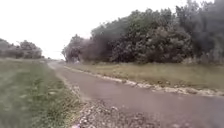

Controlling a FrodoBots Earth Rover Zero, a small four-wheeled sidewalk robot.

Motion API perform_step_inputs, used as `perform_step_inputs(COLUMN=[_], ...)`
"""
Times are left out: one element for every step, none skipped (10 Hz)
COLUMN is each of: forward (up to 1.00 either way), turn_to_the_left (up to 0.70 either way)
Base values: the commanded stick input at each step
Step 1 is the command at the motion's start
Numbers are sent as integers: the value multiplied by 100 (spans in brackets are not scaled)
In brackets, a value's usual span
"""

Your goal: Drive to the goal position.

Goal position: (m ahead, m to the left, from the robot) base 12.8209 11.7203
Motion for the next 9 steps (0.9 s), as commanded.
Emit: perform_step_inputs(forward=[100, 100, 100, 100, 100, 100, 100, 100, 100], turn_to_the_left=[40, 40, 40, 40, 16, 4, 0, 0, 0])
